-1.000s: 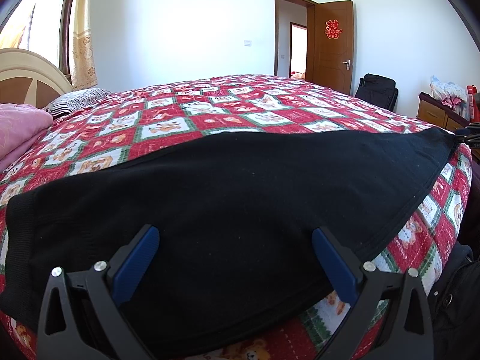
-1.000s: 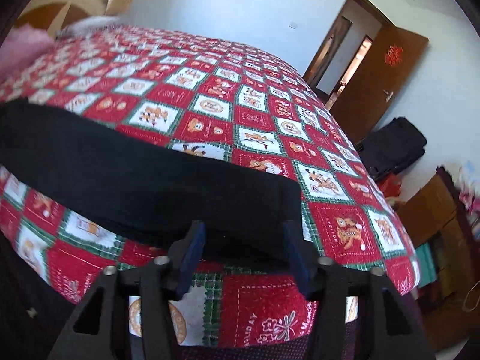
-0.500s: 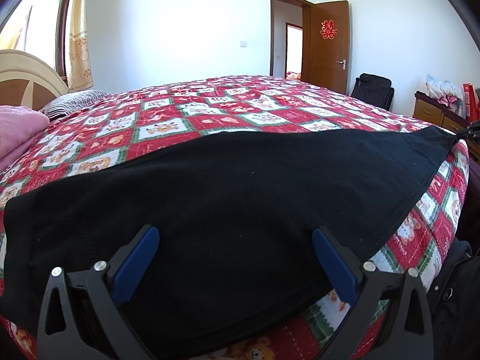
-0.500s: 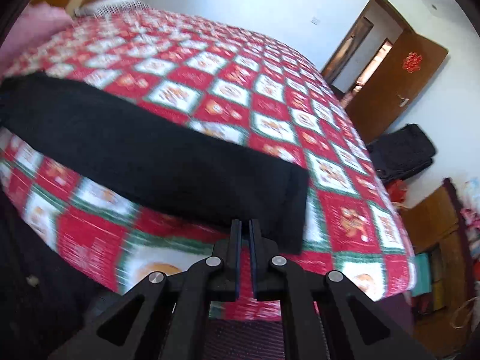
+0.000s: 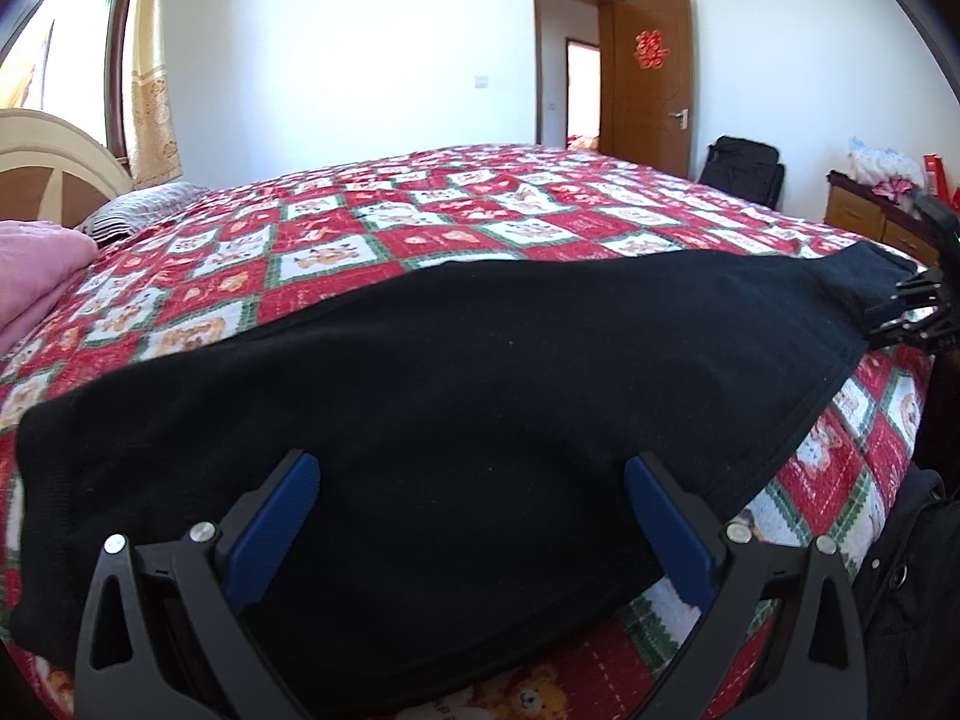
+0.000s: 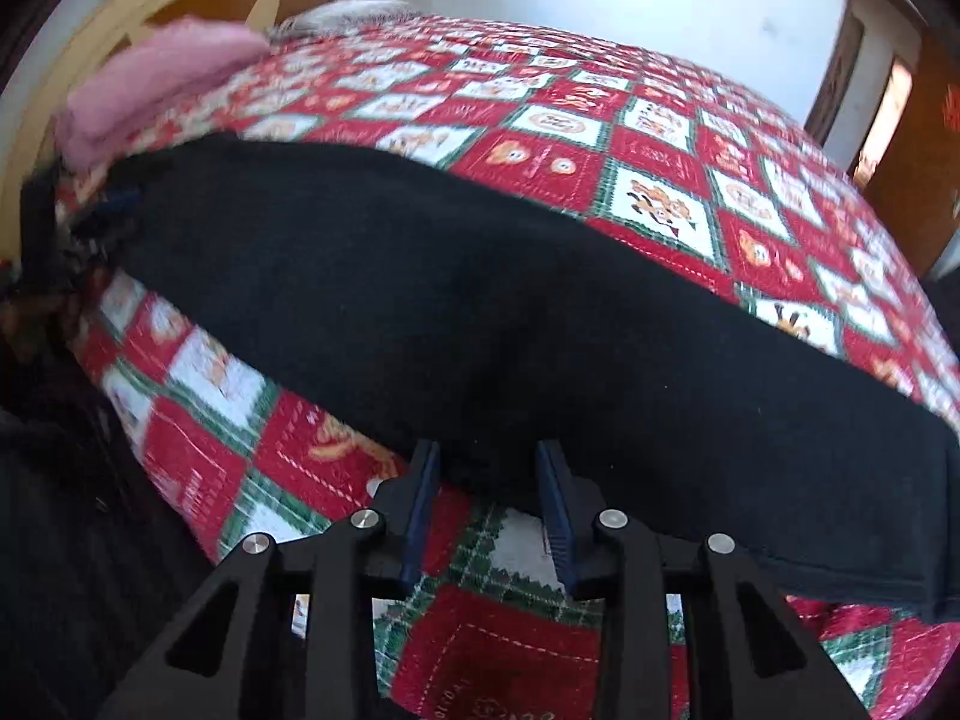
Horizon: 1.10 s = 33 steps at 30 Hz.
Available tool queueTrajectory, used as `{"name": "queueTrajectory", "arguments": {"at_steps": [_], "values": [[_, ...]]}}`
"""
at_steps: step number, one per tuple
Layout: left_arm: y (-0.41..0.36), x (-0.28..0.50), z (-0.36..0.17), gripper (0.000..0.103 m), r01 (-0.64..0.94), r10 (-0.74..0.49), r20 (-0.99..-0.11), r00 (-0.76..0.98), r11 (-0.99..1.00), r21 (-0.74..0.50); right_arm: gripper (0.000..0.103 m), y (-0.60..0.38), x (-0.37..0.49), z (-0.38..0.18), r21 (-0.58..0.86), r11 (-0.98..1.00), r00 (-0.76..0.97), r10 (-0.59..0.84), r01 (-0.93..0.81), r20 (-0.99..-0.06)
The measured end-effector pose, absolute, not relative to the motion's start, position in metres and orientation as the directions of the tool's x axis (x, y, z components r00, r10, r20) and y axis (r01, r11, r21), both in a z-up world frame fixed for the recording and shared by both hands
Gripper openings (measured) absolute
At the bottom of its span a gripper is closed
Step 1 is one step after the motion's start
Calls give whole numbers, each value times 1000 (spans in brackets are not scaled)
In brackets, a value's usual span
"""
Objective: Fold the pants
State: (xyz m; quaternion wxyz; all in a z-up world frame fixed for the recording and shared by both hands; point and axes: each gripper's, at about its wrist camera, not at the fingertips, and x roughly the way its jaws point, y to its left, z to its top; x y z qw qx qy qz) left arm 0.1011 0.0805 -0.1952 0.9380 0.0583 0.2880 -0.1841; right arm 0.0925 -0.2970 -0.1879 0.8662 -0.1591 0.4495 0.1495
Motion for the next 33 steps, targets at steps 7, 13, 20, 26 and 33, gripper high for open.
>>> {"name": "queueTrajectory", "arguments": {"at_steps": [7, 13, 20, 26, 33], "values": [[118, 104, -163, 103, 236, -161, -496, 853, 968, 91, 55, -327, 96, -162, -26, 954, 635, 179, -299, -752], [212, 119, -167, 103, -49, 47, -530, 847, 999, 11, 60, -323, 95, -165, -39, 955, 658, 173, -295, -733], [258, 126, -184, 101, -119, -20, -563, 826, 971, -209, 62, -301, 88, -171, -127, 926, 674, 159, -355, -721], [243, 146, -191, 79, -83, -57, -604, 795, 976, -201, 63, -295, 87, -180, -136, 920, 663, 157, -368, -732], [259, 146, -187, 51, -72, -125, -611, 782, 955, -287, 64, -293, 87, -187, -131, 923, 657, 152, -361, -738]]}}
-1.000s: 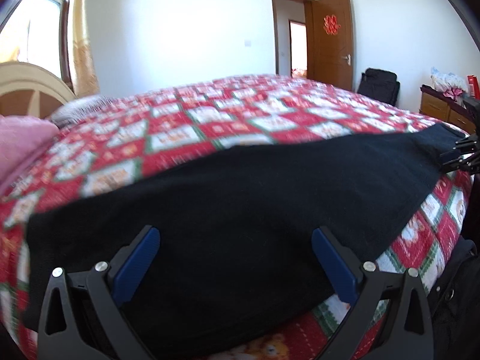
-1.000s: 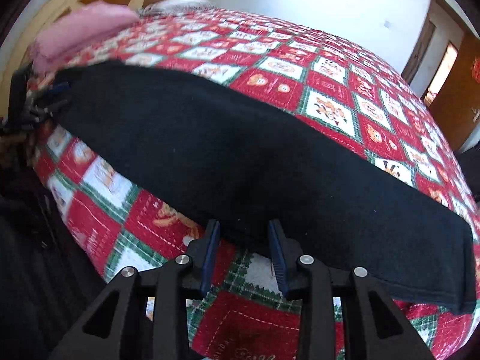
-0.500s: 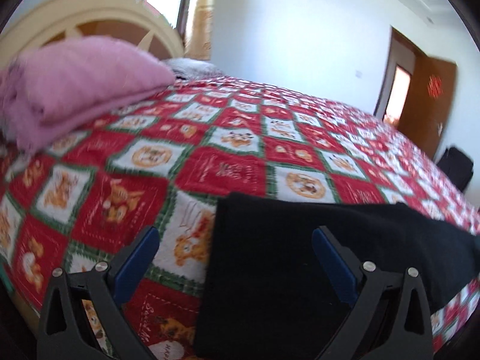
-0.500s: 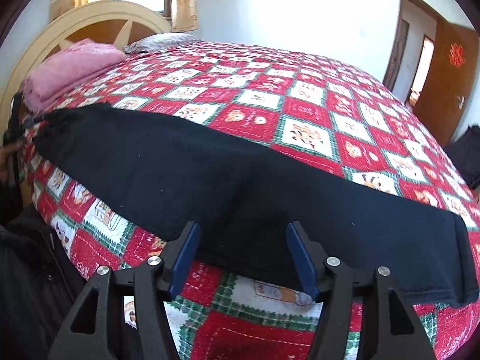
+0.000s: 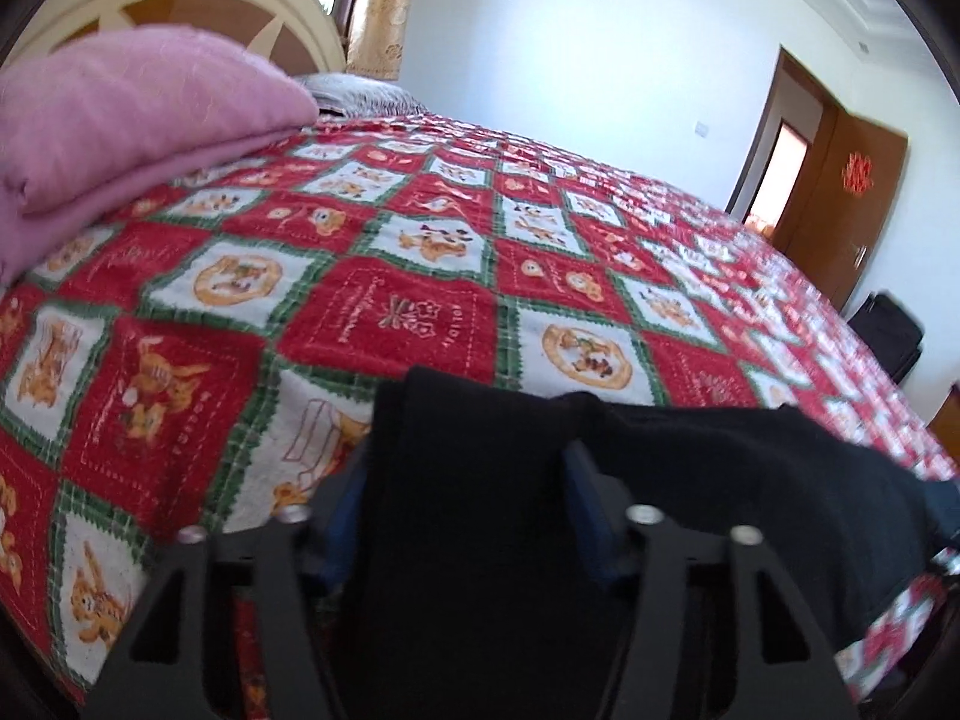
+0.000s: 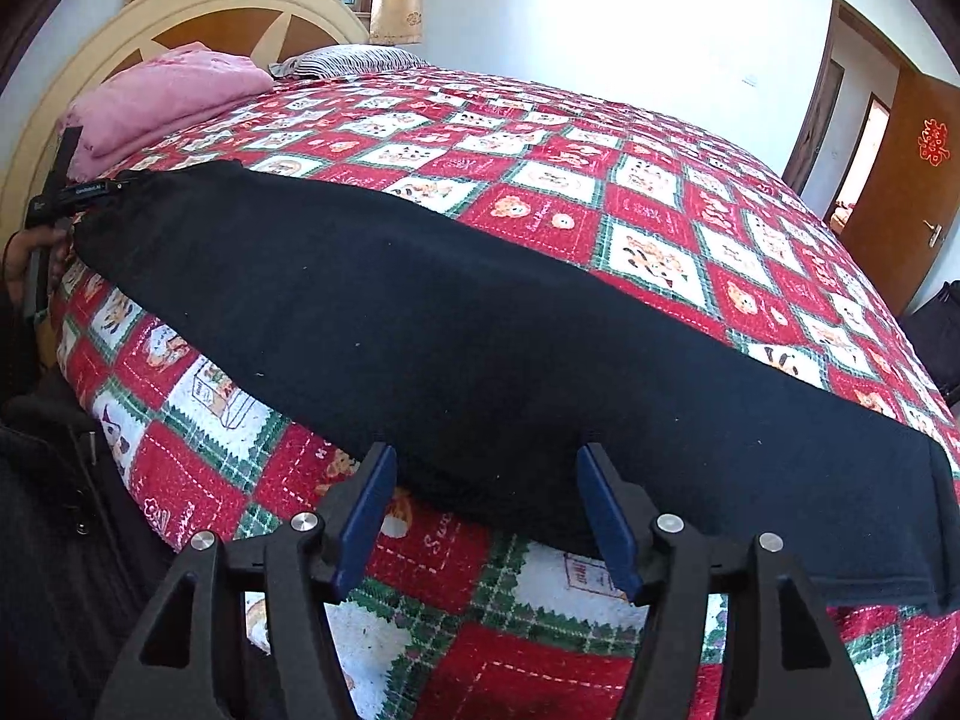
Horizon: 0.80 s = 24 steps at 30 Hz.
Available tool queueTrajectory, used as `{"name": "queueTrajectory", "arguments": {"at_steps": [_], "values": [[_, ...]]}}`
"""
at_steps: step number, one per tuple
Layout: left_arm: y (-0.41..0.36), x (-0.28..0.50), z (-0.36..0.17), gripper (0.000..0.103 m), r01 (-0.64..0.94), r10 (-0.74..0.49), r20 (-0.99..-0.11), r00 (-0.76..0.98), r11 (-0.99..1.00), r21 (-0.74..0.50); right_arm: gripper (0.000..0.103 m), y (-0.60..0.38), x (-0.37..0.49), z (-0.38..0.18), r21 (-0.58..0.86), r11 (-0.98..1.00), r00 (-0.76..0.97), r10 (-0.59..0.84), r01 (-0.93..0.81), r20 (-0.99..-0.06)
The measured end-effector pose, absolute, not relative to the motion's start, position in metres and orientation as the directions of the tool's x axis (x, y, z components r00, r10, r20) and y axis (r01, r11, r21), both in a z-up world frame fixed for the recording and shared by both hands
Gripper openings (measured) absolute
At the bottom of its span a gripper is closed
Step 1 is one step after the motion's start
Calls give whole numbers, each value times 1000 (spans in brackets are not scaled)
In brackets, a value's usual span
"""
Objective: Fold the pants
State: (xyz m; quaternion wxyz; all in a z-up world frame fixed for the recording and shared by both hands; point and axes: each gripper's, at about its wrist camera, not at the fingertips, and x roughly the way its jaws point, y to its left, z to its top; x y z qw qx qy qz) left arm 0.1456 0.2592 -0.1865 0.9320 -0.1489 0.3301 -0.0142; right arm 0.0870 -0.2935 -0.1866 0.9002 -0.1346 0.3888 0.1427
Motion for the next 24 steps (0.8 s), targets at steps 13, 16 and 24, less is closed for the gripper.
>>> {"name": "queueTrajectory", "arguments": {"at_steps": [13, 16, 24], "values": [[249, 144, -182, 24, -58, -94, -607, 789, 972, -226, 70, -283, 82, -191, -168, 915, 670, 135, -367, -730], [267, 139, -168, 24, -90, -101, -574, 813, 951, -295, 70, -284, 78, -180, -160, 921, 710, 154, -354, -688], [283, 154, -181, 40, -130, -48, -666, 745, 968, -214, 73, -276, 77, -185, -185, 910, 714, 153, -372, -683]]}}
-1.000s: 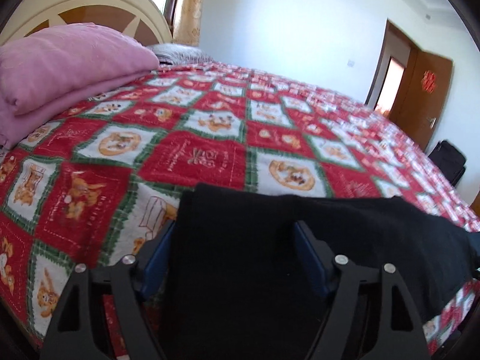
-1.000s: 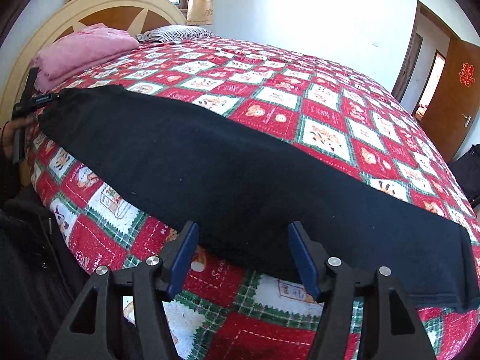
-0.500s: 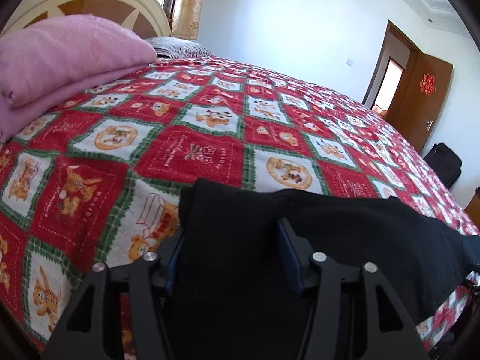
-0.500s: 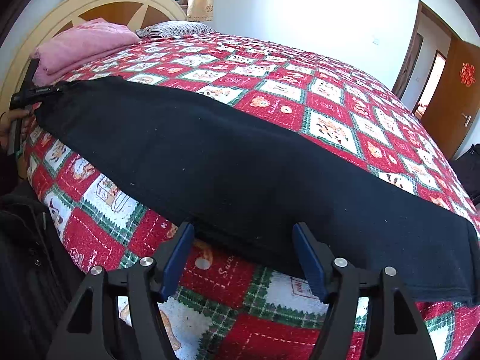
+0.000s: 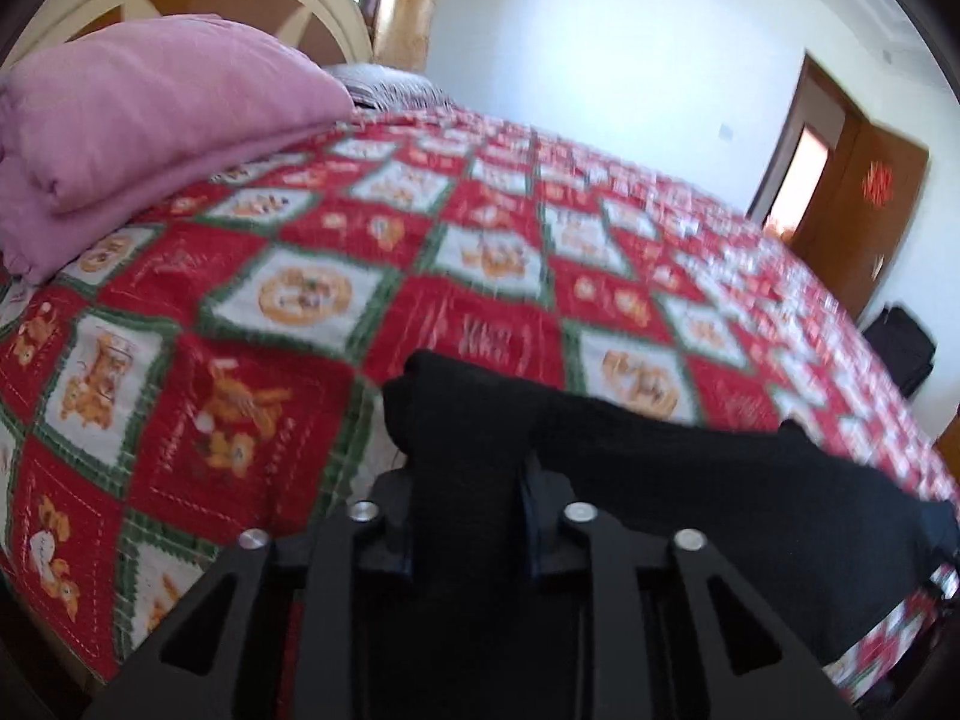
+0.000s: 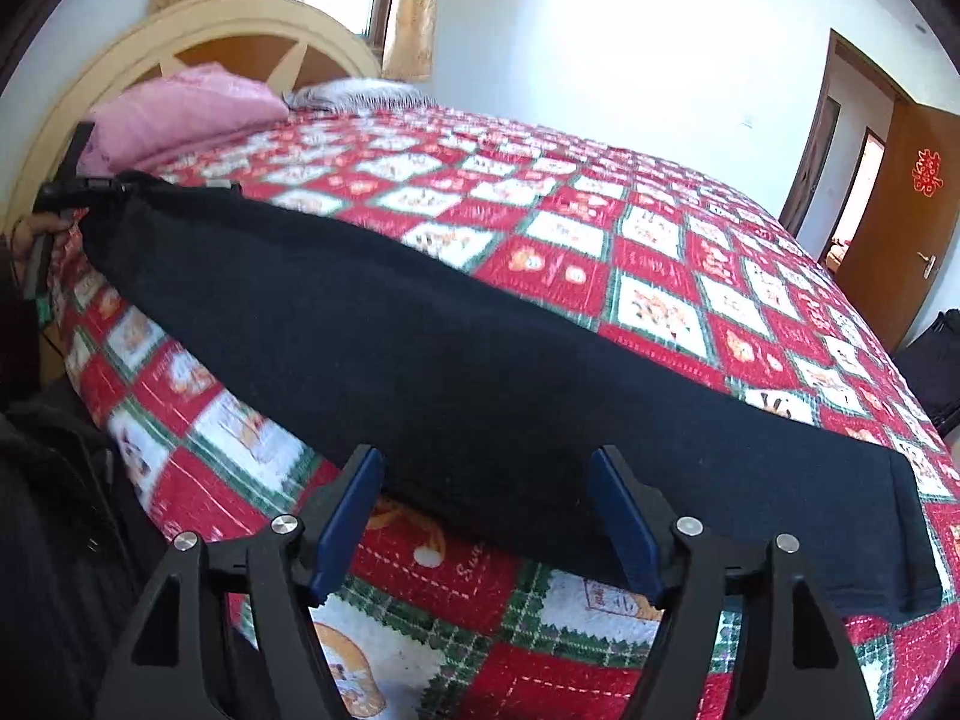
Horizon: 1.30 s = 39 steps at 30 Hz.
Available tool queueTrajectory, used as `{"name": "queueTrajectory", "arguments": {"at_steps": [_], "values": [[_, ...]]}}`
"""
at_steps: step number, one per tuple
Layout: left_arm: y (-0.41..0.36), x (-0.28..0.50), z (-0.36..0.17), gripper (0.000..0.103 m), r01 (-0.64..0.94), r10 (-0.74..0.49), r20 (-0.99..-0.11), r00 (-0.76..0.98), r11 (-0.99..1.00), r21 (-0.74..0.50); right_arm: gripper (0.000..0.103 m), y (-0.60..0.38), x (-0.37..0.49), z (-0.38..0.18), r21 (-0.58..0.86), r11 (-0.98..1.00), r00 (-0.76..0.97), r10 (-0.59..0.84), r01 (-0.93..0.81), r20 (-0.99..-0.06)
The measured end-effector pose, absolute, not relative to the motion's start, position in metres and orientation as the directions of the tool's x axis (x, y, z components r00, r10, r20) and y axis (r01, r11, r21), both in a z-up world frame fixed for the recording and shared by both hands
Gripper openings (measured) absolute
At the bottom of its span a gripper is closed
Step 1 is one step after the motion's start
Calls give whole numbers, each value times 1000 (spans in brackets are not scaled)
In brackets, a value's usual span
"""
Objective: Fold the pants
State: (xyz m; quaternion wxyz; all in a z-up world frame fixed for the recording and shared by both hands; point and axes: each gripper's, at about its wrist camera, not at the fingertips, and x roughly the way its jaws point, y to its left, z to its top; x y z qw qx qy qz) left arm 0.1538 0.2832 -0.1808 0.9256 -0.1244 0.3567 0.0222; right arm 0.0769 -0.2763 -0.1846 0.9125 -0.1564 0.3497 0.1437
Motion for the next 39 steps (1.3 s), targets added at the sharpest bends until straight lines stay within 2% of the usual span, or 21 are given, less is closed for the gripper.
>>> {"name": "queueTrajectory", "arguments": {"at_steps": [2, 4, 6, 8, 9, 10, 12, 14, 18, 21, 23, 26, 33, 36, 39], "values": [[277, 152, -184, 68, -169, 37, -673, 739, 977, -132, 73, -275, 78, -189, -198, 906, 705, 139, -374, -695], [276, 144, -180, 75, -193, 69, -653, 755, 974, -120, 73, -273, 77, -188, -207, 904, 706, 133, -374, -695], [275, 134, -170, 76, -212, 99, -622, 777, 971, -110, 73, -270, 75, -183, -198, 903, 710, 149, -381, -688], [264, 121, -155, 77, -215, 153, -578, 801, 976, -40, 73, -263, 74, -177, -175, 897, 707, 188, -407, -682], [255, 114, -146, 81, -202, 159, -551, 819, 979, -17, 73, -256, 74, -174, -173, 889, 707, 205, -424, -677], [247, 109, -139, 86, -173, 141, -529, 837, 985, -11, 73, -250, 75, -172, -177, 883, 708, 214, -435, -674], [224, 103, -128, 88, -121, 112, -504, 856, 993, 15, 73, -235, 77, -172, -192, 868, 709, 226, -458, -668], [190, 100, -124, 96, -32, 45, -493, 869, 999, 35, 73, -223, 80, -173, -203, 860, 712, 232, -469, -663], [122, 106, -148, 98, 104, -3, -552, 834, 983, 152, 73, -217, 78, -174, -202, 849, 706, 247, -487, -664], [100, 121, -177, 98, 100, 67, -619, 783, 968, 231, 73, -226, 79, -176, -198, 861, 707, 232, -469, -668], [104, 124, -184, 103, 78, 73, -629, 774, 975, 208, 73, -232, 83, -177, -193, 875, 707, 211, -445, -675], [116, 127, -182, 103, 61, 52, -649, 759, 987, 151, 73, -245, 93, -180, -185, 904, 707, 161, -385, -688], [119, 125, -184, 103, 60, 49, -650, 758, 988, 143, 73, -270, 97, -173, -169, 937, 725, 115, -306, -679], [119, 124, -185, 103, 63, 40, -654, 756, 989, 134, 75, -286, 108, -185, -173, 954, 682, 44, -247, -730], [120, 125, -183, 103, 59, 47, -658, 752, 989, 138, 80, -309, 115, -189, -46, 976, 646, 105, -211, -756]]}}
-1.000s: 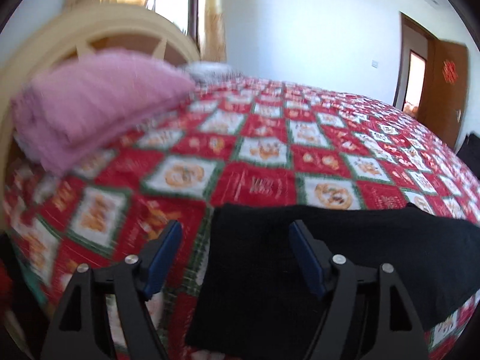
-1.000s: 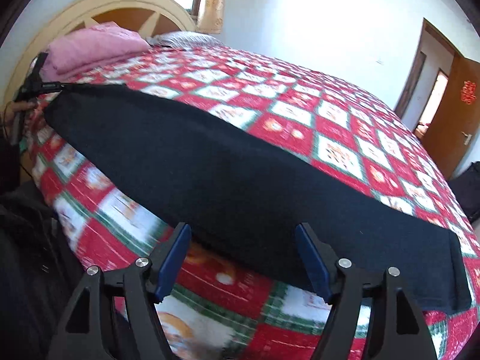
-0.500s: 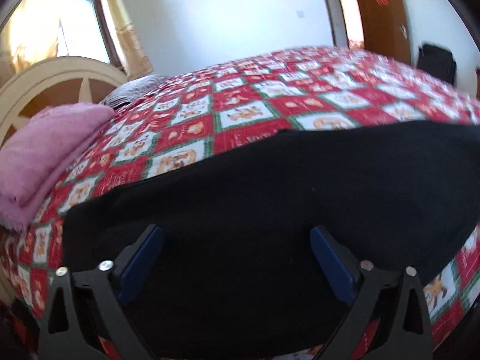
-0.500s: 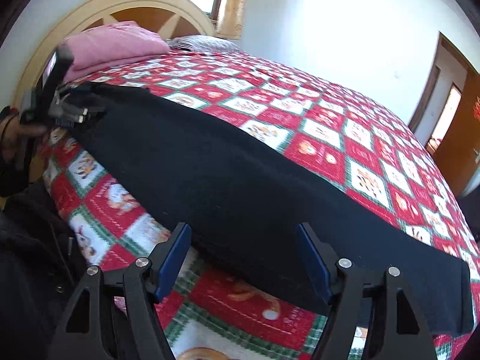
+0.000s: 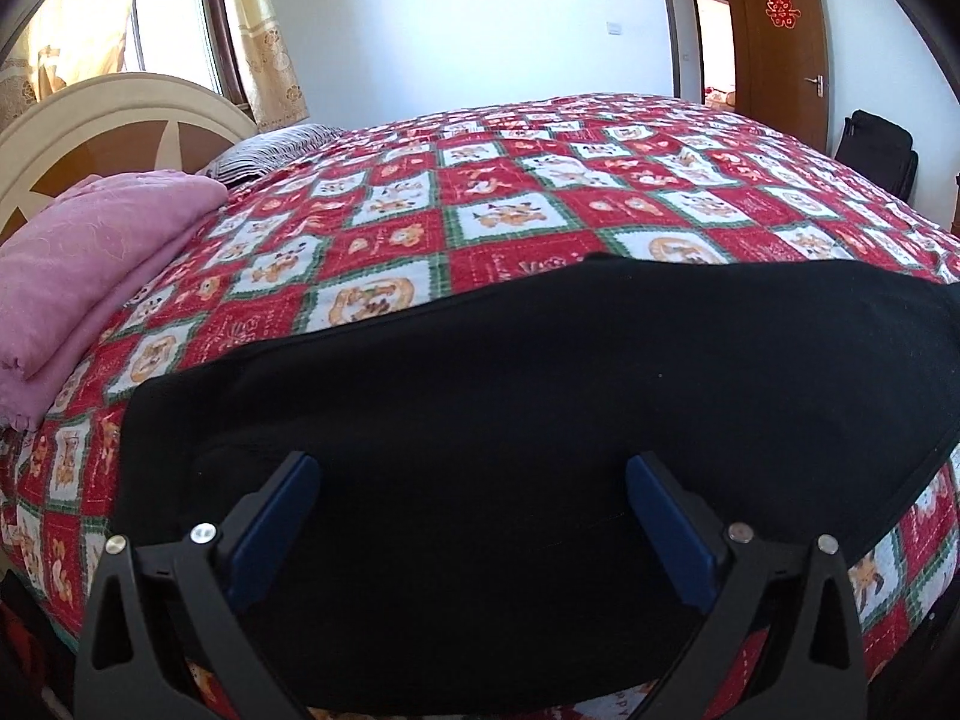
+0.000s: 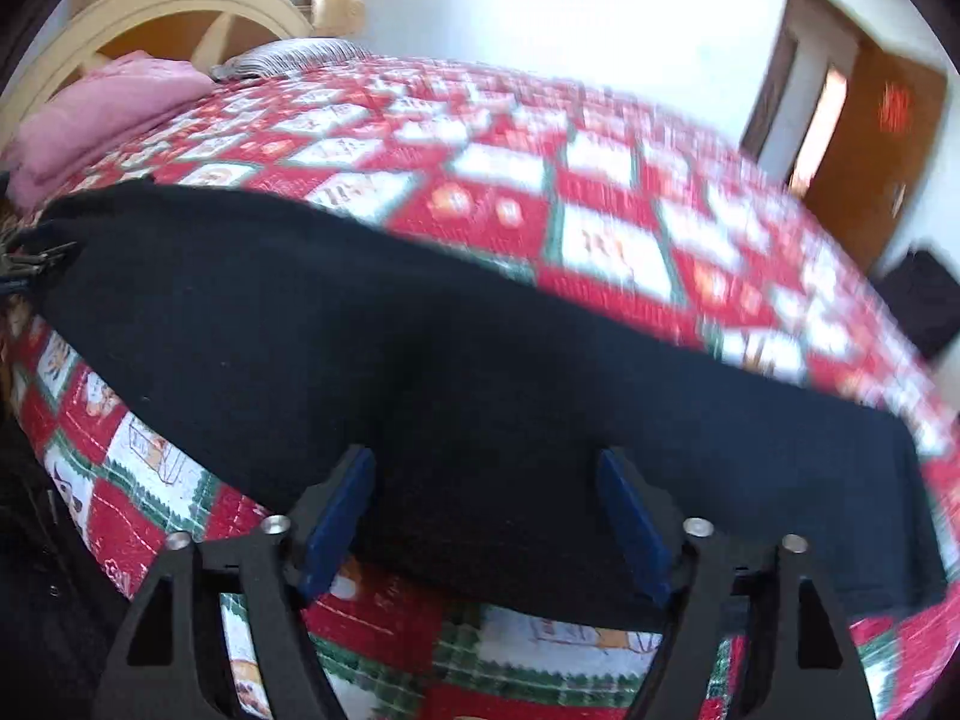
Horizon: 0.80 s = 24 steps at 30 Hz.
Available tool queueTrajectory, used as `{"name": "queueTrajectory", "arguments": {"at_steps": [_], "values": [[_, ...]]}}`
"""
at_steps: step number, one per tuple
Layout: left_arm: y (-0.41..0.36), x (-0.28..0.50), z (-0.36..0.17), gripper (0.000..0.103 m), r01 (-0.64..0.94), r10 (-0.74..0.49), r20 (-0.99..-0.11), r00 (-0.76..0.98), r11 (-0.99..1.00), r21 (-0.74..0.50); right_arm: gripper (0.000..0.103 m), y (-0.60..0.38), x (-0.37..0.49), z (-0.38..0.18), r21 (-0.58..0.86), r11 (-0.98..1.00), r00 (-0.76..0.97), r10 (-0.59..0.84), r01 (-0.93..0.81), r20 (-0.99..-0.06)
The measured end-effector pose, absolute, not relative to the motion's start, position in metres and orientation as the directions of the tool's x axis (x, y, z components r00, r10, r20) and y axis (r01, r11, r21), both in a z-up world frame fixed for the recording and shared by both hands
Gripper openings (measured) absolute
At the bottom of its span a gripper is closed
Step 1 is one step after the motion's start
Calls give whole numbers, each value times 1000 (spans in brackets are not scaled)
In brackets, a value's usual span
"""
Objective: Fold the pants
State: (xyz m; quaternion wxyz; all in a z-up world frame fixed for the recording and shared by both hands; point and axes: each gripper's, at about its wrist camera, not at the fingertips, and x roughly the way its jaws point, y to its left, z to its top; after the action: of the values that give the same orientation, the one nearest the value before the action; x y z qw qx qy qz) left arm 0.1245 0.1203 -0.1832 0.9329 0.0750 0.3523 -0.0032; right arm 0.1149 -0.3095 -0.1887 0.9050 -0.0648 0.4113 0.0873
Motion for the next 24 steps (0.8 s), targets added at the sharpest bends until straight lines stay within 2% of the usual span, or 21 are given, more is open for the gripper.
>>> {"name": "queueTrajectory", "arguments": {"at_steps": [2, 6, 10, 12, 14, 18, 24], "values": [[123, 124, -182, 103, 53, 59, -655, 754, 987, 150, 80, -317, 115, -181, -12, 981, 650, 120, -194, -750], [136, 125, -178, 103, 18, 86, -647, 758, 988, 153, 80, -333, 116, -184, -26, 992, 657, 64, -126, -751], [164, 126, -181, 103, -67, 160, -629, 761, 983, 170, 80, -334, 117, -185, -42, 989, 658, 62, -142, -750], [178, 128, -187, 103, -92, 156, -641, 751, 987, 132, 80, -336, 115, -180, -36, 989, 668, 69, -143, -741], [195, 125, -190, 103, -103, 94, -649, 755, 994, 24, 80, -345, 112, -172, 4, 991, 677, 92, -130, -730], [191, 124, -190, 103, -104, 110, -639, 762, 993, 48, 80, -393, 97, -141, 111, 994, 739, 88, -18, -668], [193, 126, -191, 103, -118, 109, -637, 763, 993, 28, 80, -501, 61, -105, 289, 927, 792, -12, 237, -610]]}}
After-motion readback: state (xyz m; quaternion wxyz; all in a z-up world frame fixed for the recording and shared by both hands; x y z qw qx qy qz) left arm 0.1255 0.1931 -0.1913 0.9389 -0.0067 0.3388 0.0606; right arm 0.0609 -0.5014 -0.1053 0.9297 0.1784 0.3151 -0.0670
